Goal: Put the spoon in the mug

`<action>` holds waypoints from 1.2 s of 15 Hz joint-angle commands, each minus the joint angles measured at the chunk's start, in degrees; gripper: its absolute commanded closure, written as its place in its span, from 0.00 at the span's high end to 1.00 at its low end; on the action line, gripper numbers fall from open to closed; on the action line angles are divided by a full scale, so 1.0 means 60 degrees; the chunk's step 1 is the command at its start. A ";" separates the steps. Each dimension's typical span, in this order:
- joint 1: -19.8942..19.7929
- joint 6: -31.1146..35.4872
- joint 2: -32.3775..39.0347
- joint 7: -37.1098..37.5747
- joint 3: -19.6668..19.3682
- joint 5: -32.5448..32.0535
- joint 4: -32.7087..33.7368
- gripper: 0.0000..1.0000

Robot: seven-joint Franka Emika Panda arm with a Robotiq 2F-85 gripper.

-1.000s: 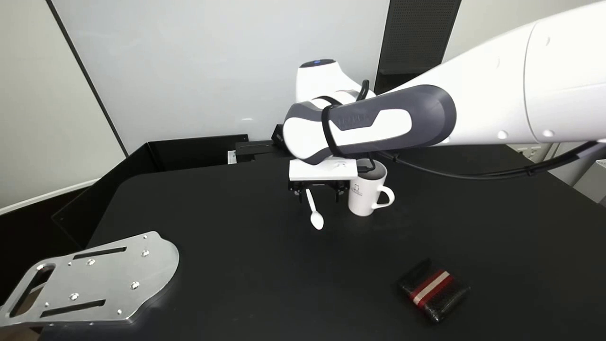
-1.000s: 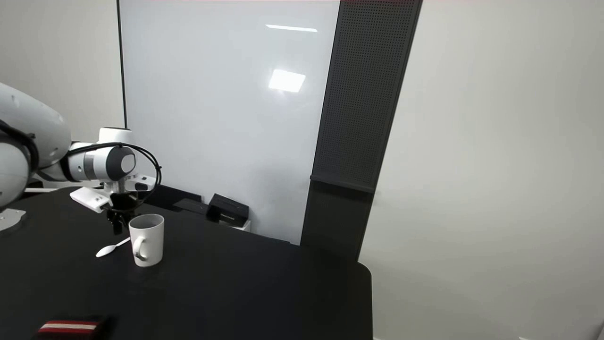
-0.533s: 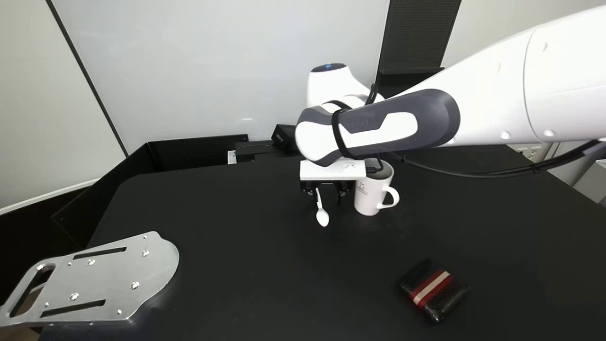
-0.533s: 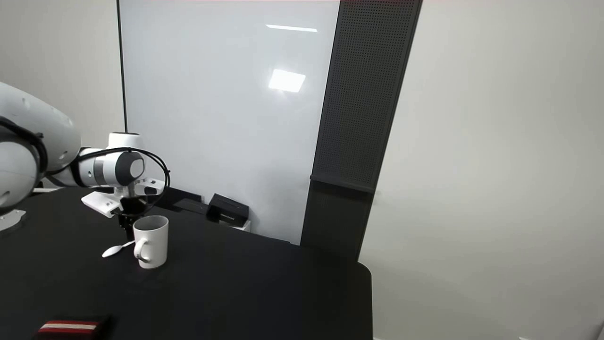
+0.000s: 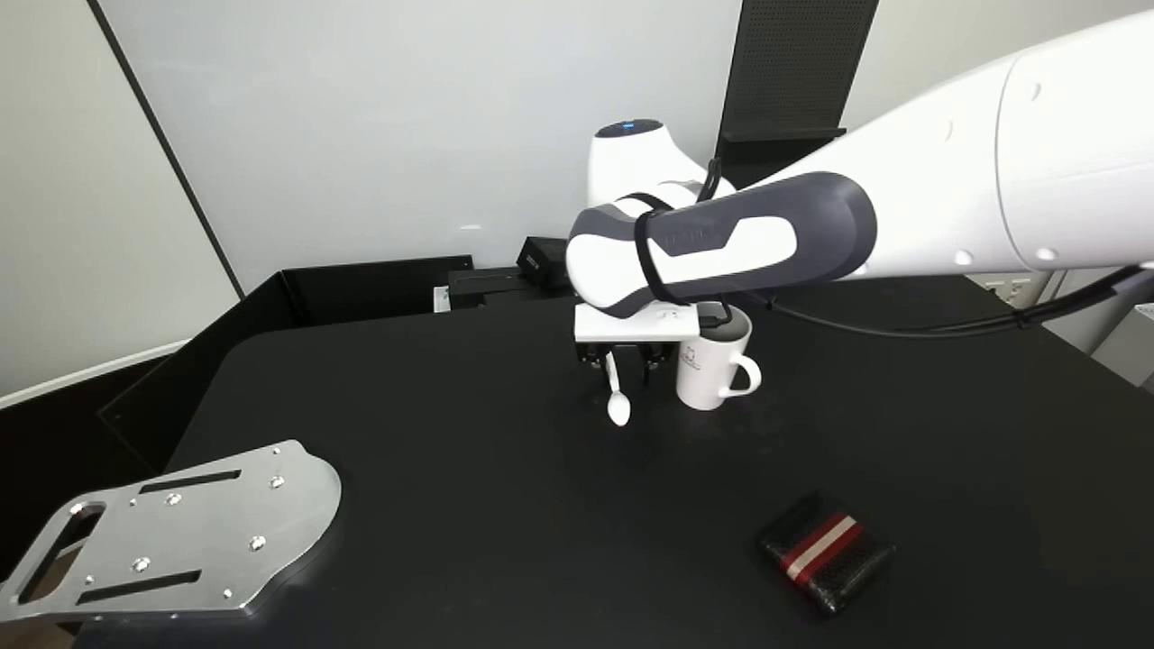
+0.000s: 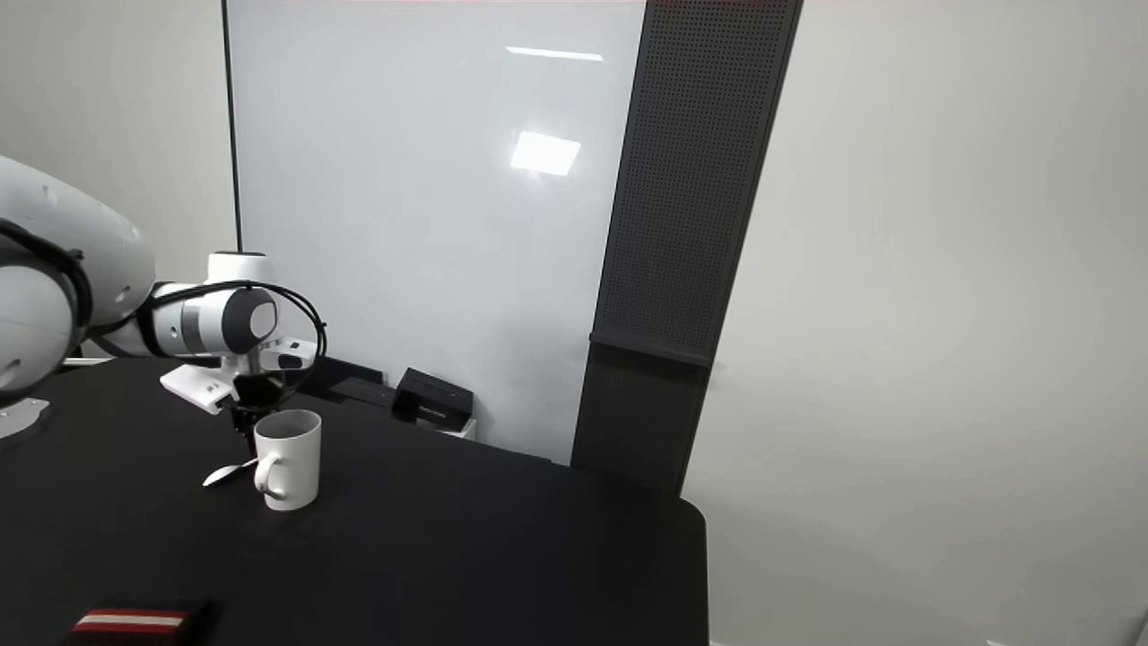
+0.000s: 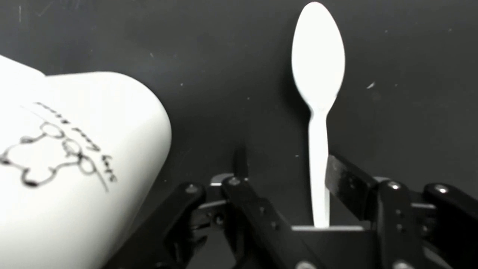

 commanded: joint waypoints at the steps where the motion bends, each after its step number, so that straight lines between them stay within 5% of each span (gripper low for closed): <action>1: -0.0008 0.0182 0.0000 -0.0008 -0.0071 0.0002 -0.0138 0.89; 4: 0.0002 0.0262 0.0000 0.0016 -0.0097 -0.0013 -0.0176 1.00; 5: 0.0017 0.0333 0.0001 0.0079 -0.0133 -0.0032 -0.0203 0.67; 7: 0.0022 0.0353 0.0000 0.0090 -0.0149 -0.0033 -0.0208 0.71; 18: 0.0006 0.0138 0.0117 0.0191 -0.0223 0.0009 0.0068 0.01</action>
